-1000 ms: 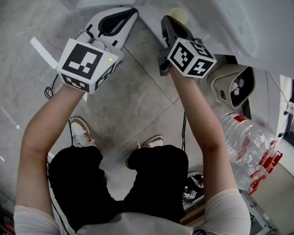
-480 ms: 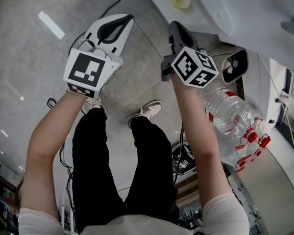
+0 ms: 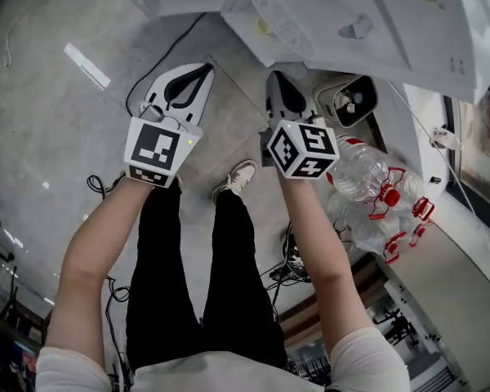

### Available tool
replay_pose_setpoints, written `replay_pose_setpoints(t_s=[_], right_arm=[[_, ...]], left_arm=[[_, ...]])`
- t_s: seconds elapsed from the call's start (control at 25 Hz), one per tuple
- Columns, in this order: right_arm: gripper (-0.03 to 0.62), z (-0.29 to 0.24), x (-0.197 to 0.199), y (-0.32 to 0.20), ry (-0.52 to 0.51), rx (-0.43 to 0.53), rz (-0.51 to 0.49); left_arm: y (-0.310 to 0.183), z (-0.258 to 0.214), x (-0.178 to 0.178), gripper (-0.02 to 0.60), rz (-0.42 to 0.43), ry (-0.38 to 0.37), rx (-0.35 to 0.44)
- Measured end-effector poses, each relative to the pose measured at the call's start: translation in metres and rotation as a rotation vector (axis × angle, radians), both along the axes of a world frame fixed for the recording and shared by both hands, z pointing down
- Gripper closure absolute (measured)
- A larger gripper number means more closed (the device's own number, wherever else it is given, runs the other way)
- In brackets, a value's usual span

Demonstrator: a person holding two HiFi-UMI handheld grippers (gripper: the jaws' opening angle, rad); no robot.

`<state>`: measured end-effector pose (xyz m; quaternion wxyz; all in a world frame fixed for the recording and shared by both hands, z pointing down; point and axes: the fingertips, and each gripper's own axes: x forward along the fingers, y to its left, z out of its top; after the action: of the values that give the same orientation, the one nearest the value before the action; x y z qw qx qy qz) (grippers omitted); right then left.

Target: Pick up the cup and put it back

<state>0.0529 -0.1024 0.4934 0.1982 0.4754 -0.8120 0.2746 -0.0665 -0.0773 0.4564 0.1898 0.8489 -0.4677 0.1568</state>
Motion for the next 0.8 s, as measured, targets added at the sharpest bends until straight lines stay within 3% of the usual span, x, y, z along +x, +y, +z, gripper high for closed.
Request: replay_pose_setpoints(t_s=[0.36, 0.56, 0.8], right_arm=[[0.574, -0.107, 0.037, 0.012, -0.009, 0.026, 0.048], [0.574, -0.157, 0.066, 0.029, -0.044, 0.004, 0.143], [0.574, -0.229, 0.061, 0.054, -0.054, 0.056, 0.084]], left_arm=[[0.004, -0.087, 0.022, 0.558, -0.033, 0.034, -0.044], [0.009, -0.144, 0.033, 0.558, -0.063, 0.073, -0.045], [0.013, -0.207, 0.044, 0.558, -0.048, 0.077, -0.03]])
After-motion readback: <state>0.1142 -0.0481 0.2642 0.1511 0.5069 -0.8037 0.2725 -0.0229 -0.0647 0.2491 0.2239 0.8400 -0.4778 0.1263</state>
